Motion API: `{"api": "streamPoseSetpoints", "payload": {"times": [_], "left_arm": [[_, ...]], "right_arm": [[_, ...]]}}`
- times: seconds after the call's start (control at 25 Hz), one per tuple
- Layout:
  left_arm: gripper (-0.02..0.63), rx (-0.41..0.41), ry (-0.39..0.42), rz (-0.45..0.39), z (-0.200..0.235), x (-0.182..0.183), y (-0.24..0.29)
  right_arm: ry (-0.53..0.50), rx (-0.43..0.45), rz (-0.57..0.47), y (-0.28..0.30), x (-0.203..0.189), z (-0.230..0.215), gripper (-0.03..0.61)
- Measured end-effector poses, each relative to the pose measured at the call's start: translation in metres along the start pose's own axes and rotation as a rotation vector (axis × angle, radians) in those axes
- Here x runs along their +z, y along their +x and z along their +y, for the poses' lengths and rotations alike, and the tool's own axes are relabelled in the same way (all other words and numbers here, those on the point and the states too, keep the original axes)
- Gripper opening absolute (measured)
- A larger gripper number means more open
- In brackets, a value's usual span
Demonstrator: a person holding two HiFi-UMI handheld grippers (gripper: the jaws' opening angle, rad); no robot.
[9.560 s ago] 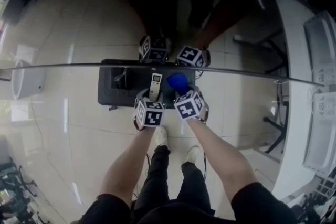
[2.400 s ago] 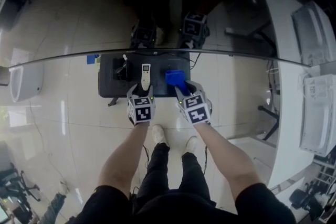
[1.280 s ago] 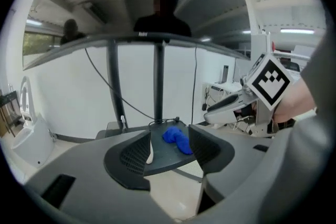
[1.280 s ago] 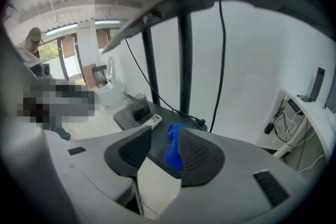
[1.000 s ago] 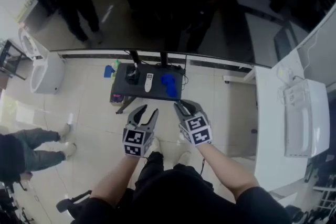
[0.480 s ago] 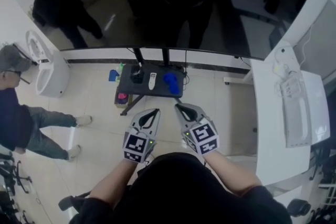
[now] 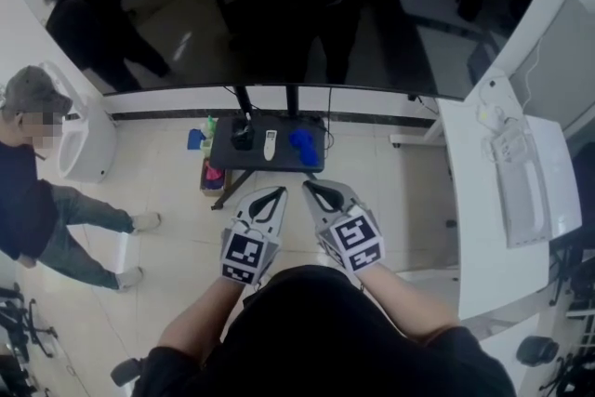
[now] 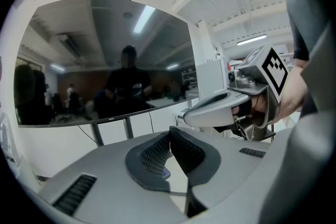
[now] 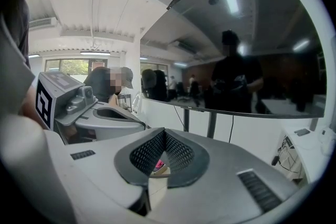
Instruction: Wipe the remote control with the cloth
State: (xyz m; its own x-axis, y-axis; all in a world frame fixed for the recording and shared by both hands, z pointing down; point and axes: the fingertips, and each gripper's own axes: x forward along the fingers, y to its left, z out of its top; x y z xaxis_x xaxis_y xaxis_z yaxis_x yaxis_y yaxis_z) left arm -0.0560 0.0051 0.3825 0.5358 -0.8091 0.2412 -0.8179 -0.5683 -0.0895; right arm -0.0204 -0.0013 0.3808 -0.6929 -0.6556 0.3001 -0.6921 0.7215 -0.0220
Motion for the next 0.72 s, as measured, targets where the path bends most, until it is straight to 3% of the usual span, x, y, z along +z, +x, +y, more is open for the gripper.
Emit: {"api": "streamPoseSetpoints", "payload": {"times": [0.72], "left_arm": [[0.000, -0.007, 0.003, -0.013, -0.011, 0.007, -0.005]], "right_arm": [[-0.004, -0.024, -0.014, -0.014, 0.009, 0.011, 0.006]]}}
